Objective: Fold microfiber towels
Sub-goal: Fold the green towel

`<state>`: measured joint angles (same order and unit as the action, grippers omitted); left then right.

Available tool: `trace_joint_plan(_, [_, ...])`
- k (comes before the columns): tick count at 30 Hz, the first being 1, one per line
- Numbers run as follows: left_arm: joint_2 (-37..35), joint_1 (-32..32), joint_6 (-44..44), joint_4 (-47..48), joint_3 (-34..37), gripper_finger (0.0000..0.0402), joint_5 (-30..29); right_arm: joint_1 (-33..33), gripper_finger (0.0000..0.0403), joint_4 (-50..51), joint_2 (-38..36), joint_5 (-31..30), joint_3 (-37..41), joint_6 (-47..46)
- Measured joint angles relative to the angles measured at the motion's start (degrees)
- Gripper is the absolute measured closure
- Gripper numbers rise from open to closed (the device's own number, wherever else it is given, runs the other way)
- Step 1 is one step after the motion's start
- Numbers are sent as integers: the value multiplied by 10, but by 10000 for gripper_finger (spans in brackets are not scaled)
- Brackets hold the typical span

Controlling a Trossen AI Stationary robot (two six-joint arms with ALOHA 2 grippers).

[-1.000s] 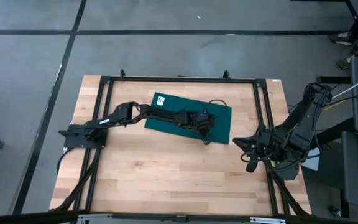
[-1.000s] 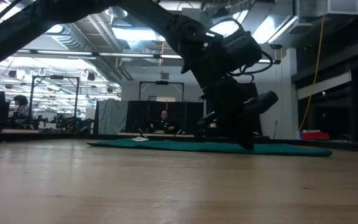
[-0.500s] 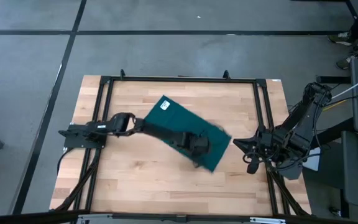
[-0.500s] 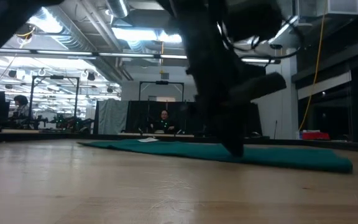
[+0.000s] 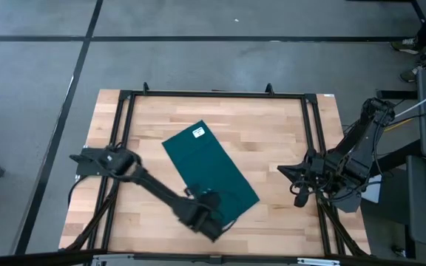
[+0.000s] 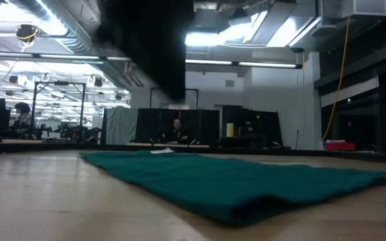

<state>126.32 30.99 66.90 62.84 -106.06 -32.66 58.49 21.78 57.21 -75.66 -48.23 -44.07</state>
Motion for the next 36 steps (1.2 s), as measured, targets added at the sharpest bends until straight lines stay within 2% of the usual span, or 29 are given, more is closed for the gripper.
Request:
trace_joint_plan(1, [-18,10,44,7,10,400,-39,-1,381,-1,0,0,0,0])
trace_joint_plan(3, [-56,20,122,20,47,400,-80,-3,372,-5,0,-3,0,0])
trace_joint_plan(6, [-100,6,161,24,132,400,-78,-5,363,-9,0,-4,0,6])
trace_joint_plan(10, [-157,-67,171,13,249,400,-64,-12,360,-33,2,1,0,32])
trace_joint_plan(14, [-249,-139,192,-13,380,400,-69,-10,360,-61,2,15,0,51])
trace_joint_plan(18, [-340,-213,98,-122,500,400,-32,0,366,-97,3,19,0,76])
trace_joint_plan(21, [-379,-261,9,-212,542,400,-7,5,373,-118,4,17,0,102])
trace_joint_plan(25, [-382,-331,-62,-222,551,400,17,5,384,-141,4,15,0,123])
trace_joint_plan(30, [-382,-420,-186,-299,550,400,69,5,394,-178,4,15,0,155])
trace_joint_plan(36, [-361,-480,-269,-346,549,400,145,5,390,-213,4,15,0,188])
